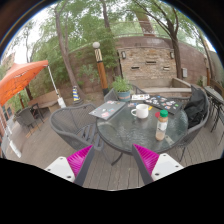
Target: Pour water
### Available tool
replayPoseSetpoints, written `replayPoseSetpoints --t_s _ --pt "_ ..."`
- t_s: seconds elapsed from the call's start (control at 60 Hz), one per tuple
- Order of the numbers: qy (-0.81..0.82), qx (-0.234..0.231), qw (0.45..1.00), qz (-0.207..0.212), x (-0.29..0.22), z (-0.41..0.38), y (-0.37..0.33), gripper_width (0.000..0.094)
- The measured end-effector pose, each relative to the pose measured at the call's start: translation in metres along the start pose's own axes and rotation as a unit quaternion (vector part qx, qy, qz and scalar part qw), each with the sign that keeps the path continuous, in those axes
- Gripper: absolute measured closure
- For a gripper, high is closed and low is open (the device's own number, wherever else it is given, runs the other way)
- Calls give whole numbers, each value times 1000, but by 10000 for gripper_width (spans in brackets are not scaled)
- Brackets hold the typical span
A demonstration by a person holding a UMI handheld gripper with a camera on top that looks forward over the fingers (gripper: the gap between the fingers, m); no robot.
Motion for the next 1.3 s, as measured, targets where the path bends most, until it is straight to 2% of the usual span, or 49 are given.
replayPoseSetpoints --t_s 0.2,0.367,0.55,0.75,0.85,0.967,1.067,1.133,1.167,1.183,1.2,1.3 --pt "-11 32 999 10 -3 7 1 110" --pt "-19 72 997 12 2 -10 31 127" --pt "-51 118 992 15 19 65 61 126" --pt "-68 138 986 56 49 167 129 127" --pt "-80 137 982 108 46 199 162 129" --pt "-64 141 982 112 54 231 202 140" --pt "-40 126 981 144 43 244 231 150" --pt "-38 111 978 170 32 246 242 237" --pt "-44 103 978 174 29 248 248 358" --pt "-48 102 978 175 29 246 250 454" --pt "-53 99 978 173 30 246 250 499" --pt "-65 99 975 189 29 247 253 521"
Point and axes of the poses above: the point between the fingertips, and its own axes, seen from behind it with the camera up: z to the right, x down, y forward, the way the camera looks, the point moved 8 cm from there along -y, backward, against the way the camera looks, and after that the axes turned 12 degrees about z, right-handed, at the moved point
